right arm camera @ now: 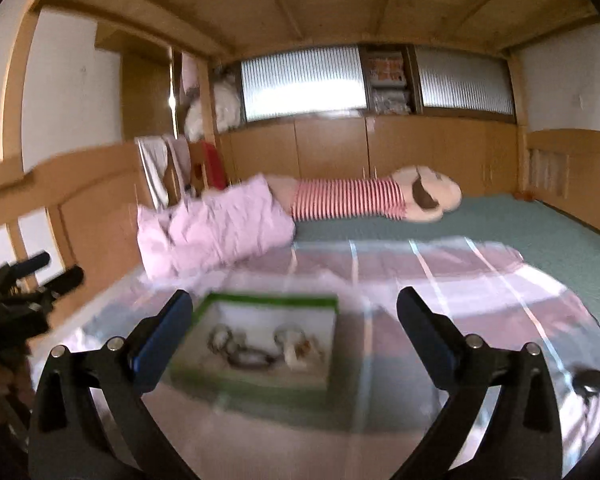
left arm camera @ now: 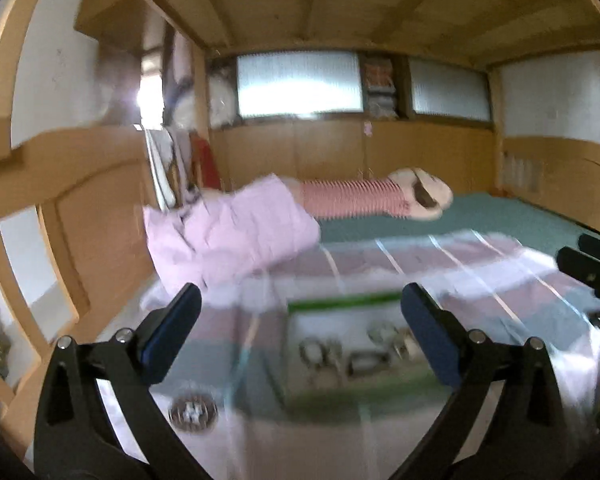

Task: Organize jewelry

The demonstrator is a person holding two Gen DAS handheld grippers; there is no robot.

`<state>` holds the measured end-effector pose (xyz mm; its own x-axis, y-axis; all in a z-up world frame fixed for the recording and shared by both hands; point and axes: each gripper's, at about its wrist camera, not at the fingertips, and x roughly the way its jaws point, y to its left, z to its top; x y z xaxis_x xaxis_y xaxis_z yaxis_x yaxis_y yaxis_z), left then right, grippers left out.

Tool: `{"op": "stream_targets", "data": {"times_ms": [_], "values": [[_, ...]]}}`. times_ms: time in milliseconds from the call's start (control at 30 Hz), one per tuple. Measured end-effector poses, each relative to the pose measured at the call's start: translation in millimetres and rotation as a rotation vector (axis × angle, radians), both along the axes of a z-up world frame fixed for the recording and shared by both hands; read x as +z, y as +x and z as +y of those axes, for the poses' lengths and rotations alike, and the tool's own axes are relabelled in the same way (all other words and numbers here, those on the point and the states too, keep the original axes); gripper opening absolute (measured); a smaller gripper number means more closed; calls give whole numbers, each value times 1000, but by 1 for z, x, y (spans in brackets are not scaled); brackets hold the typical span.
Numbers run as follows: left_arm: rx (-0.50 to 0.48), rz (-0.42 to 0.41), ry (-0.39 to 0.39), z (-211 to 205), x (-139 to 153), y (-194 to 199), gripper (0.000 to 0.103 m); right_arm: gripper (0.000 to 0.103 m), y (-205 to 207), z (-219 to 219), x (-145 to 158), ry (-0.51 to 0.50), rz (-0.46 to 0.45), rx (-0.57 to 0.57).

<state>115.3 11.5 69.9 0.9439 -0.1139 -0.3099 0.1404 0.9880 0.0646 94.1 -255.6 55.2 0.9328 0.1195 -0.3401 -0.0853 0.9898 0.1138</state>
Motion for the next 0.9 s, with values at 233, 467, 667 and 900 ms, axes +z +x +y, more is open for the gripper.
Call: {"op": "stream_targets", "data": {"times_ms": [233,467,667,900], "values": [[-17,167,24,-12,-36,-32,99,100,-13,18,-41,-52,210,-31],[-7,213,-29,-14,-49,-29,99,100,-12,37,-46,-71,219,-24],[-3,300,-123,-4,-60,-13,99,100,-5,43,-49,-80,252,-39],[-5,303,-71,-16,-64,-14,99,100,-4,42,-45,-71,241,-71]]}}
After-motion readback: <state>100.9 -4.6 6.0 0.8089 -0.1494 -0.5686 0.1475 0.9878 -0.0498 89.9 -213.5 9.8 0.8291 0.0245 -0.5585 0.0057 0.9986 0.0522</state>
